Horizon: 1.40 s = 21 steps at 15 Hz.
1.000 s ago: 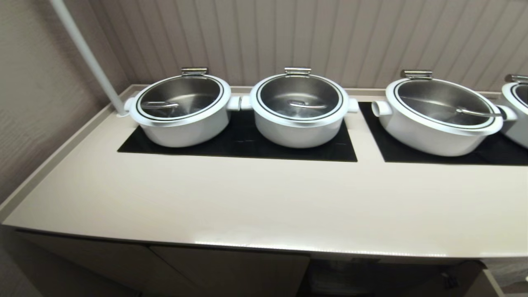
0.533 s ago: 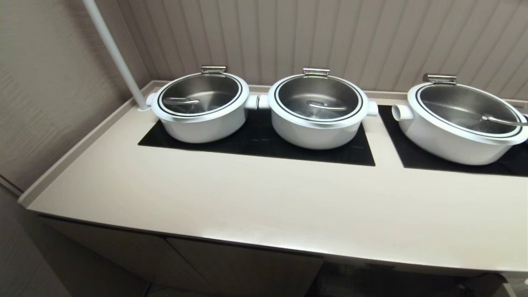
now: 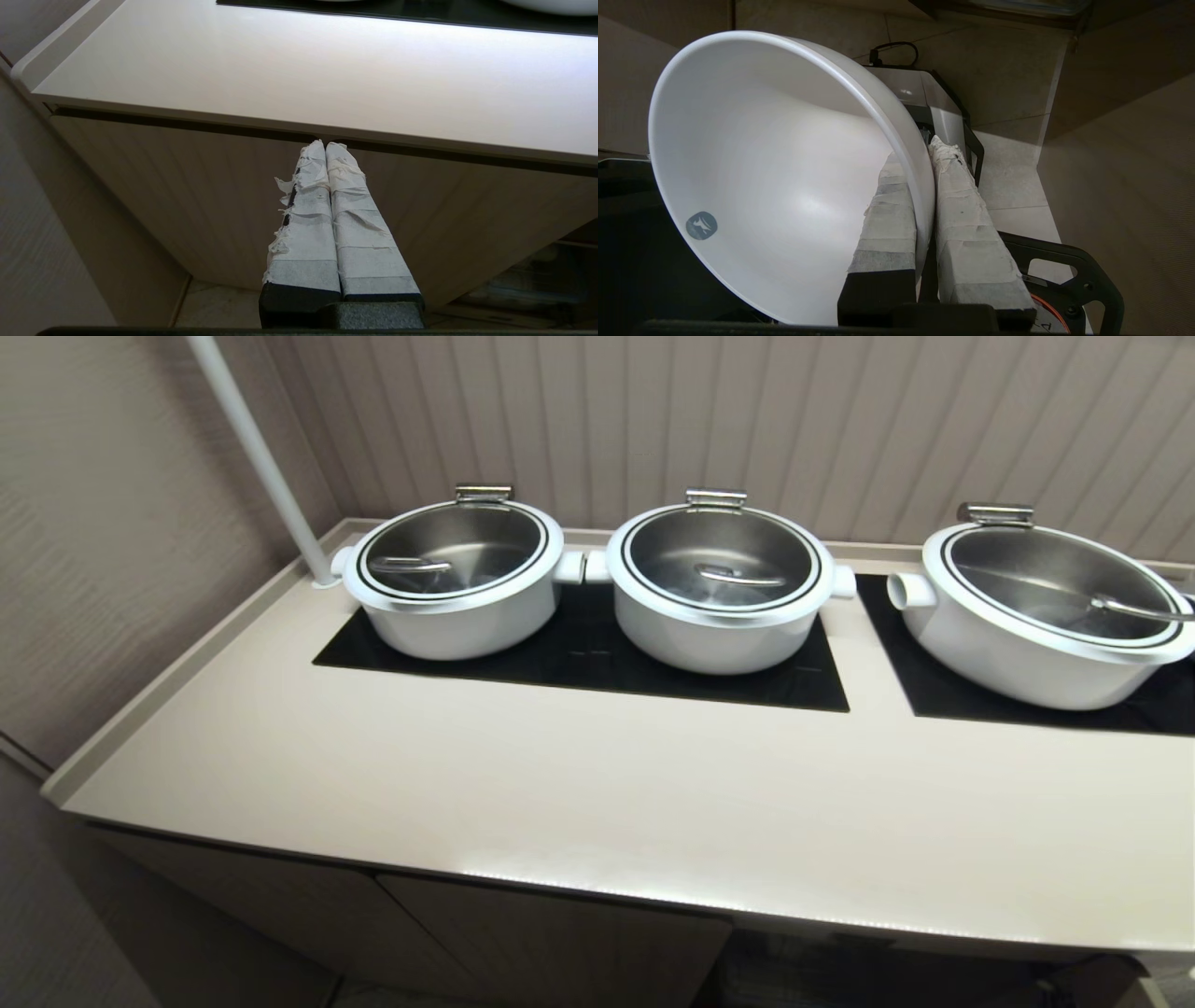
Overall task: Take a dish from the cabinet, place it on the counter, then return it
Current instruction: Put it back into the cabinet
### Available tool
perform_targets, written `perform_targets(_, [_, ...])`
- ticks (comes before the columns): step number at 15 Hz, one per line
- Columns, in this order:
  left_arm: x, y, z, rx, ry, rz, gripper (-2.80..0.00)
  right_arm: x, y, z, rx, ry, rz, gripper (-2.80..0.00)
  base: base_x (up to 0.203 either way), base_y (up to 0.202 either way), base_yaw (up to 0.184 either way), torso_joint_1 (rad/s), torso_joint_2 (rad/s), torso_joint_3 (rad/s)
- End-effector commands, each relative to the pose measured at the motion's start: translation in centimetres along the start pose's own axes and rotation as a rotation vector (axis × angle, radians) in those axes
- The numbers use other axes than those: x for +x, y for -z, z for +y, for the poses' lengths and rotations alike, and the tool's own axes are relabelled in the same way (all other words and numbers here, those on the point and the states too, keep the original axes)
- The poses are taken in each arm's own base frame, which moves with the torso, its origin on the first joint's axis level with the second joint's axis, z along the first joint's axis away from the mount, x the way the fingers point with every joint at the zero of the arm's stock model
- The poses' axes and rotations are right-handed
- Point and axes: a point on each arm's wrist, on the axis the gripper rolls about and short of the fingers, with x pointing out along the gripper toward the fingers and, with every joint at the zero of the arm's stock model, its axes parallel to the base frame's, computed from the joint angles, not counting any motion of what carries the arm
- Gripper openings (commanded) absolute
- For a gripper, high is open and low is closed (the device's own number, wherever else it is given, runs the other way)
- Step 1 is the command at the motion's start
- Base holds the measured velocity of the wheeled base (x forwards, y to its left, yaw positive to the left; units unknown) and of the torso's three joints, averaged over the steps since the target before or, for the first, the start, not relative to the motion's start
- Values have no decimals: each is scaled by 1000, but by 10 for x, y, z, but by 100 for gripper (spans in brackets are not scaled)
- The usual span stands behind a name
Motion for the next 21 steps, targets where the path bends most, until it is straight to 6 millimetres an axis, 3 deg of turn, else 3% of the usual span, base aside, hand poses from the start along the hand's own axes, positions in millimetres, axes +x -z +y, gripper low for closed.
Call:
perform_targets(1, [0,0,0,-1,-1,-1,-280,0,0,0,1,1,2,-280,0,0,0,0,0,0])
perform_targets(21, [0,0,0,-1,-1,-1,-280,-5,-4,1,47,-1,-36,-280,0,0,0,0,0,0])
